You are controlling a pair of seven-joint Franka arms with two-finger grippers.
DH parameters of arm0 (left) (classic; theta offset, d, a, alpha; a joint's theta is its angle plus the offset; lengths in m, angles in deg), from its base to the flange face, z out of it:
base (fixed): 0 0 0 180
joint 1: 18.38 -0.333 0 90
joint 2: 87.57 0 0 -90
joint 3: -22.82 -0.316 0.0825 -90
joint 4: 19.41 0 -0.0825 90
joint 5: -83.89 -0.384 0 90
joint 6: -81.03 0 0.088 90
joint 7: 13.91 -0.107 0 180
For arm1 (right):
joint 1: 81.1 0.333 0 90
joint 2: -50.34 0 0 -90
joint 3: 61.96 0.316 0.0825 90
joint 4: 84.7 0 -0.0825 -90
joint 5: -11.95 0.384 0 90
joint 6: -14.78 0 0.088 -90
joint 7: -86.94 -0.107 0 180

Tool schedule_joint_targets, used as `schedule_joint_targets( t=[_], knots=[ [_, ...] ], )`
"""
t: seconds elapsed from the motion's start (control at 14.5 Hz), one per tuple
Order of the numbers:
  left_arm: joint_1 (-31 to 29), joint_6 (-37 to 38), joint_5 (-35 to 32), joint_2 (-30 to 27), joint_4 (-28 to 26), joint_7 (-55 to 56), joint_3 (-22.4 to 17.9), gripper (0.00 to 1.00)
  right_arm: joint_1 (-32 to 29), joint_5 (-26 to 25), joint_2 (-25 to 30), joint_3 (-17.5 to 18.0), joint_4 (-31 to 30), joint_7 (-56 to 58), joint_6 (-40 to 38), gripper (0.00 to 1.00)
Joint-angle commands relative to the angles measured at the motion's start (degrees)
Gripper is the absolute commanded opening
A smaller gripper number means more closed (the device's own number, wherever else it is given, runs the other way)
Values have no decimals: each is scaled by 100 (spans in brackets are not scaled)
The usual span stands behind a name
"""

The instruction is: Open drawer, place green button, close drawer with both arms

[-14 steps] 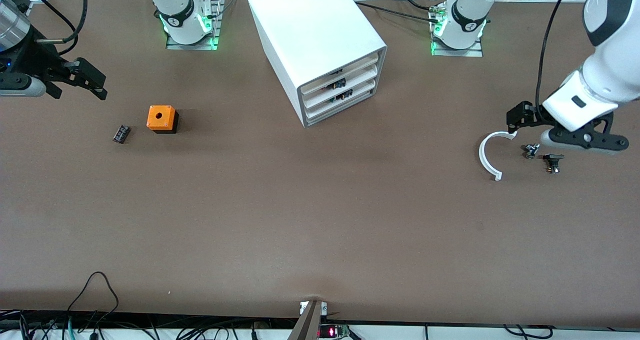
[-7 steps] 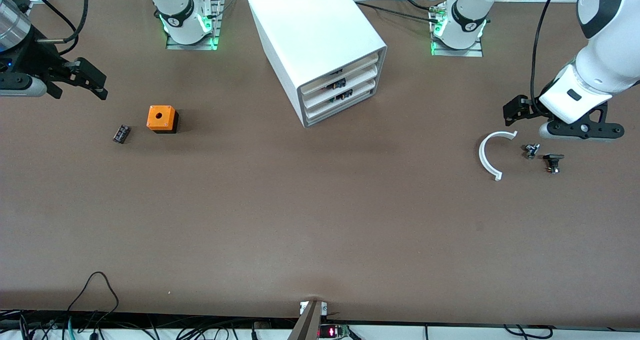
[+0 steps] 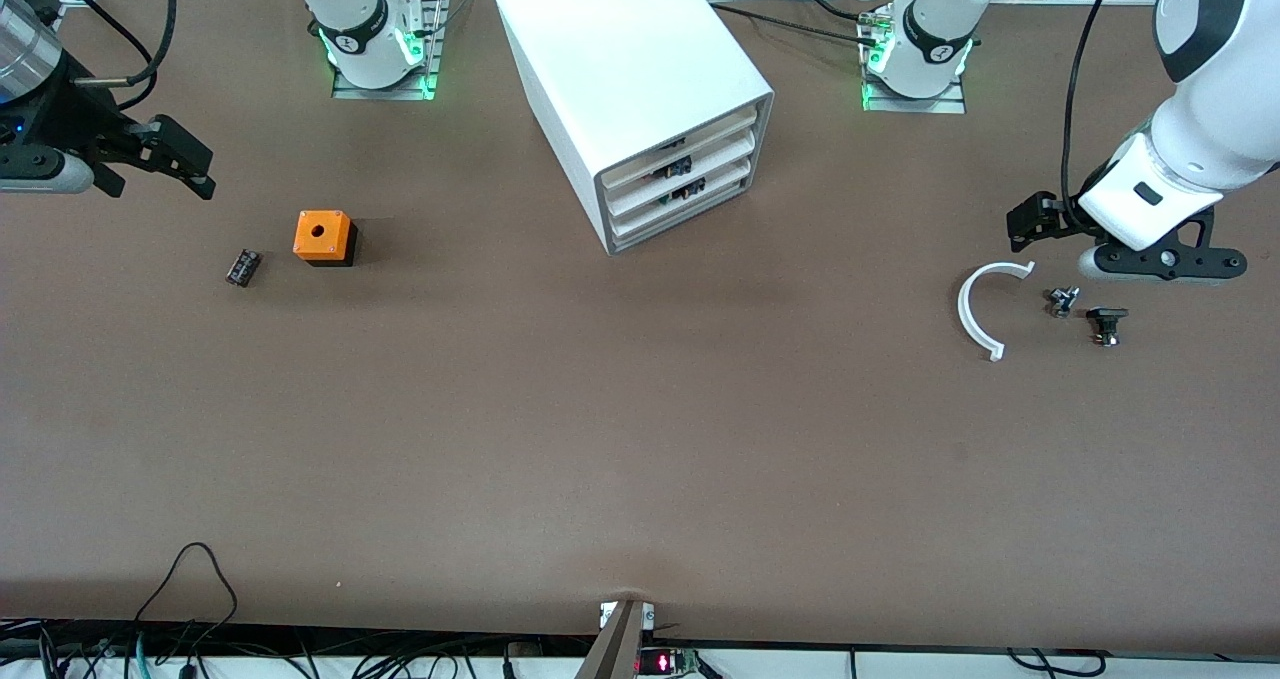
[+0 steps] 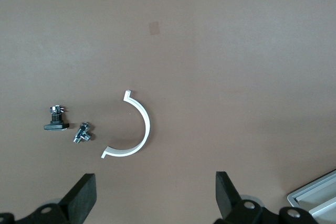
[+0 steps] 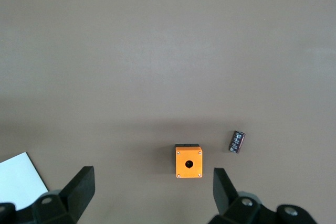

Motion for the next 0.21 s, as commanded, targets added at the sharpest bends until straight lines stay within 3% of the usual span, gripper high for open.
schedule_joint_targets(
  t=[0.0, 0.14],
  knots=[
    [28, 64, 12, 6, 38, 2, -6, 100, -65, -23, -43, 57, 159, 74, -133, 100],
    [37, 73, 126, 6, 38, 2, -15, 100, -73, -15, -52, 48, 202, 74, -142, 100]
  ],
)
